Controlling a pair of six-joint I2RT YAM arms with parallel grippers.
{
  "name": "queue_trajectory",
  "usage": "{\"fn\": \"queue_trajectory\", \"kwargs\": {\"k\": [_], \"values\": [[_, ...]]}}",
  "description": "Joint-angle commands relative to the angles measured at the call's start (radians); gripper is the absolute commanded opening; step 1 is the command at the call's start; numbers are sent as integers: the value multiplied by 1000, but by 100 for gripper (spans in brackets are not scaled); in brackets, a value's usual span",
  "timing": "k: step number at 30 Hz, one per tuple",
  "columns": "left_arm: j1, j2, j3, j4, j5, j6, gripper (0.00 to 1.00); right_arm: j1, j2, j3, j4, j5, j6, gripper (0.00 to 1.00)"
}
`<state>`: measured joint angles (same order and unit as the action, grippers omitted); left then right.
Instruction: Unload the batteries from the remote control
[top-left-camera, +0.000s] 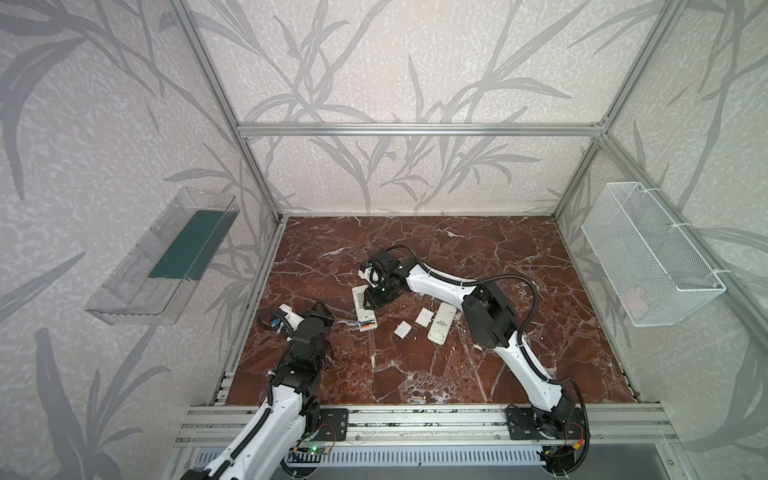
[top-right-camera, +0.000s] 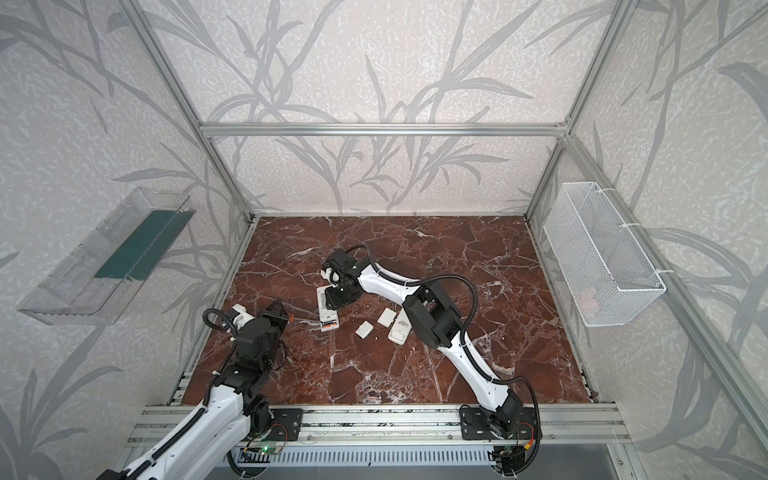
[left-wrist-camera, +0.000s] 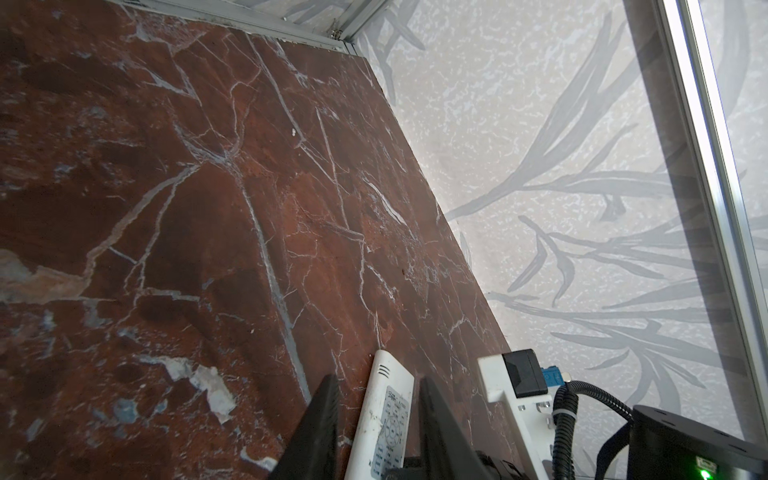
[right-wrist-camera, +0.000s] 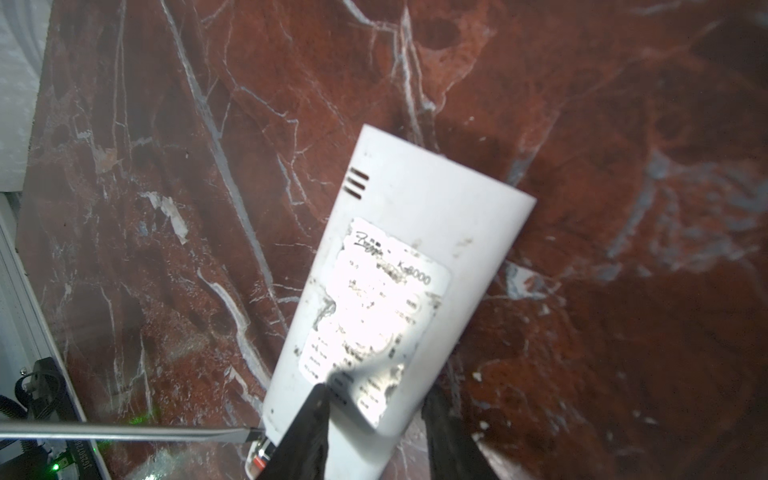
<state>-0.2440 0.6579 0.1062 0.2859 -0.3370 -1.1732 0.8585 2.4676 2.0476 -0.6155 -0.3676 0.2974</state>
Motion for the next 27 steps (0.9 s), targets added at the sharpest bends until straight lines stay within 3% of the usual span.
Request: {"fn": "queue_trajectory", "kwargs": {"k": [1, 20, 23, 27], "values": [[-16, -1, -9, 131, 189, -197, 0, 36, 119, -66, -181, 90, -24, 38], [29, -31, -22, 215, 213, -295, 0, 39, 133, -61, -191, 92, -26, 38], [37, -46, 18, 142, 240, -227, 0, 39, 134, -58, -188, 91, -26, 38], [38, -86, 149, -151, 256, 12, 0, 38, 133, -53, -194, 94, -29, 38]]}}
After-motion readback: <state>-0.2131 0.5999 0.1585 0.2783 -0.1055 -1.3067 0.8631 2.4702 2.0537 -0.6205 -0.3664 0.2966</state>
